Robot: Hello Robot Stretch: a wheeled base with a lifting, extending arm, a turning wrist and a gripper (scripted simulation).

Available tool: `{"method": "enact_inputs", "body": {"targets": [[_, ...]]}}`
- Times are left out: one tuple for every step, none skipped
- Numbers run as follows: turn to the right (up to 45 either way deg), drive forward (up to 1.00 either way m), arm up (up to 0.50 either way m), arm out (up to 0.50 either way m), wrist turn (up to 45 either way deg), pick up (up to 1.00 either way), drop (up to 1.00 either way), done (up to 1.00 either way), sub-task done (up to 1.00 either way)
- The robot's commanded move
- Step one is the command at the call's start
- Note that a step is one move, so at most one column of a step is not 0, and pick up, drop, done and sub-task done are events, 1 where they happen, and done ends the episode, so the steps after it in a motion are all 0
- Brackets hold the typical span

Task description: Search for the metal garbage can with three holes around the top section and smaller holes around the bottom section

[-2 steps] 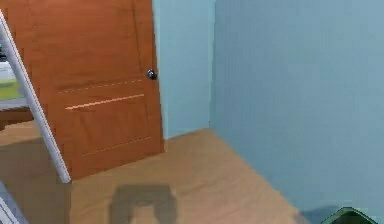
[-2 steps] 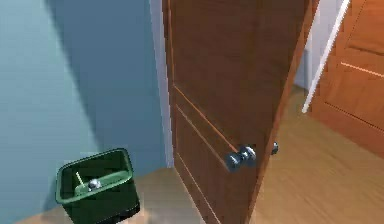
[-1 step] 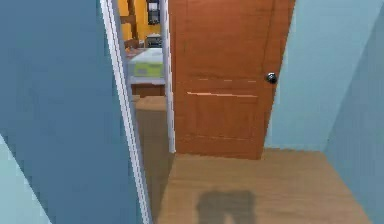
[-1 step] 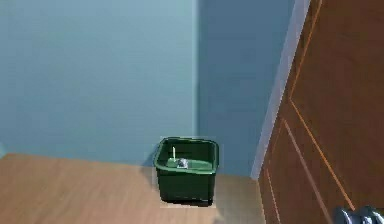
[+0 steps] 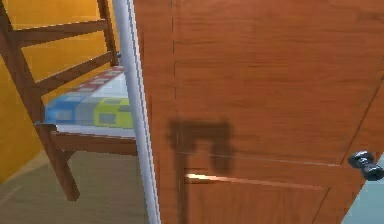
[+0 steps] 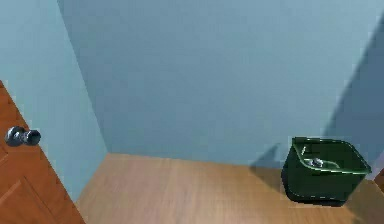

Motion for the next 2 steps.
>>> {"method": "enact_inputs", "body": {"targets": [[-15.0,0.0,0.0,0.0,0.0,0.0,0.0,0.0,0.0],[0.0,0.05,0.0,0.0,0.0,0.0,0.0,0.0,0.0]]}}
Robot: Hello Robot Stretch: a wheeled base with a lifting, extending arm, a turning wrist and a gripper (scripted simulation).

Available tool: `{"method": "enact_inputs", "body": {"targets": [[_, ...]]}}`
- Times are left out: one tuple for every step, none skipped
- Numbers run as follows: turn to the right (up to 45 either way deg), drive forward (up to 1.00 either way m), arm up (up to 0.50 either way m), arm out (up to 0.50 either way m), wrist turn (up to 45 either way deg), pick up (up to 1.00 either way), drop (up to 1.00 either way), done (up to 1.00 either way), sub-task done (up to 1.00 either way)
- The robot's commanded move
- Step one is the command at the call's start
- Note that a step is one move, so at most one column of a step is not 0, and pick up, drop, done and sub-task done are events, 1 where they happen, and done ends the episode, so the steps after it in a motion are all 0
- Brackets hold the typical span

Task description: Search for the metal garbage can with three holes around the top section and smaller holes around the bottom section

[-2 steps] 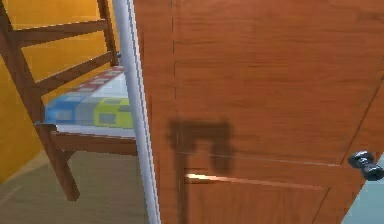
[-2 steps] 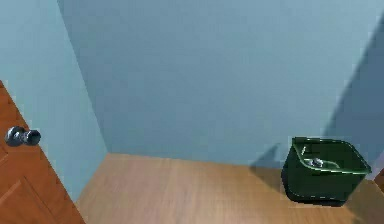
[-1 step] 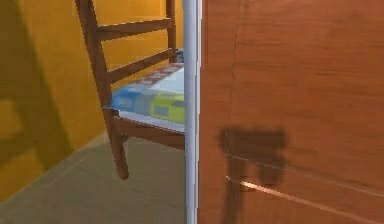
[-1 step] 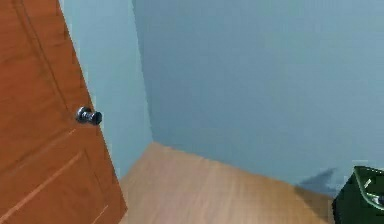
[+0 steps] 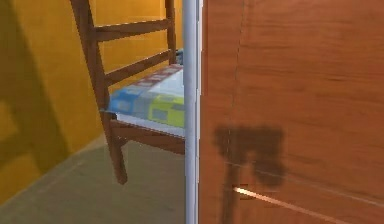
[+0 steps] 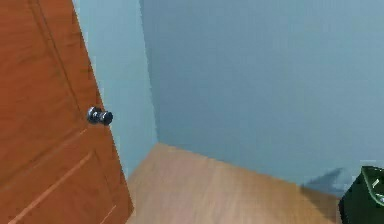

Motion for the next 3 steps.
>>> {"method": "enact_inputs", "body": {"targets": [[-36.0,0.0,0.0,0.0,0.0,0.0,0.0,0.0,0.0],[0.0,1.0,0.0,0.0,0.0,0.0,0.0,0.0,0.0],[-6.0,0.0,0.0,0.0,0.0,0.0,0.0,0.0,0.0]]}}
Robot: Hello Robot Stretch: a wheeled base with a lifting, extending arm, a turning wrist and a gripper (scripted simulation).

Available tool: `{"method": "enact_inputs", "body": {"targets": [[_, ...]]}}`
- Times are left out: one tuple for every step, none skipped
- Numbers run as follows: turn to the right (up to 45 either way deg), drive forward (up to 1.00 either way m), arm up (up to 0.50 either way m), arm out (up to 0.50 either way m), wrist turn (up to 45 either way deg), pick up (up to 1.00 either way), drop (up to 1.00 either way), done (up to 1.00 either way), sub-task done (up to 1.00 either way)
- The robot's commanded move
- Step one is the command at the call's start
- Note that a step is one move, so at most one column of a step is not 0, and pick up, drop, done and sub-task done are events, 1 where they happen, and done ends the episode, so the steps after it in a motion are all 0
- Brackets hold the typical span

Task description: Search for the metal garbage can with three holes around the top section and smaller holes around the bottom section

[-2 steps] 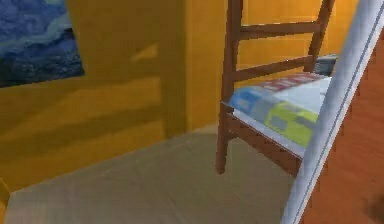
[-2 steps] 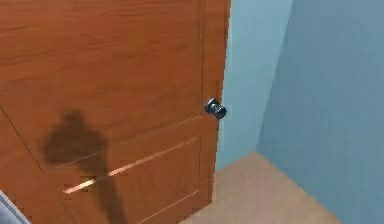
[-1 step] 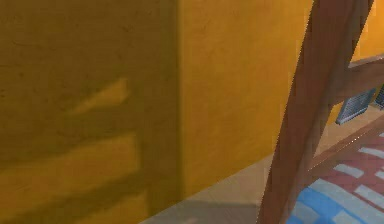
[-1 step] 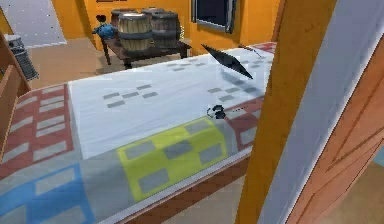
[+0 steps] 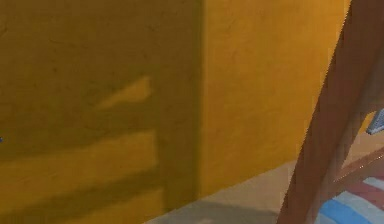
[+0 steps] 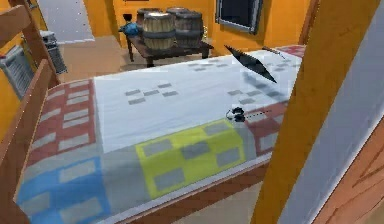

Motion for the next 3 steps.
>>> {"method": "enact_inputs", "body": {"targets": [[0.0,0.35,0.0,0.0,0.0,0.0,0.0,0.0,0.0],[-9.0,0.0,0.0,0.0,0.0,0.0,0.0,0.0,0.0],[0.0,0.3,0.0,0.0,0.0,0.0,0.0,0.0,0.0]]}}
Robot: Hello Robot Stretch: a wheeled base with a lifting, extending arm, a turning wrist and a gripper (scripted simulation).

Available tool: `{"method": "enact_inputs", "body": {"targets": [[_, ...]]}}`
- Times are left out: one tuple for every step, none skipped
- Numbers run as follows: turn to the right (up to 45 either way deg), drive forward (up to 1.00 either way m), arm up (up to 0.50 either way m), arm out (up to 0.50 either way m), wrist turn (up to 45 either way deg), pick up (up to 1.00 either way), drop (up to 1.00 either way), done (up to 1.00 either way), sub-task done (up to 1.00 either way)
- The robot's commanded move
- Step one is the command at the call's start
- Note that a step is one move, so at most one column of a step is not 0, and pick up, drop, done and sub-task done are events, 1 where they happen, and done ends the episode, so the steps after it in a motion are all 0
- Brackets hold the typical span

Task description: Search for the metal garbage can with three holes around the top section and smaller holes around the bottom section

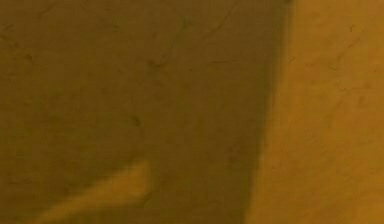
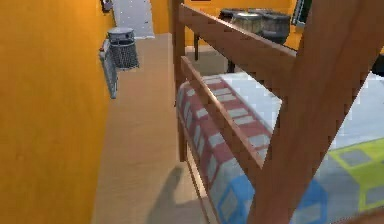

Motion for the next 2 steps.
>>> {"method": "enact_inputs", "body": {"targets": [[45.0,0.0,0.0,0.0,0.0,0.0,0.0,0.0,0.0],[27.0,0.0,0.0,0.0,0.0,0.0,0.0,0.0,0.0]]}}
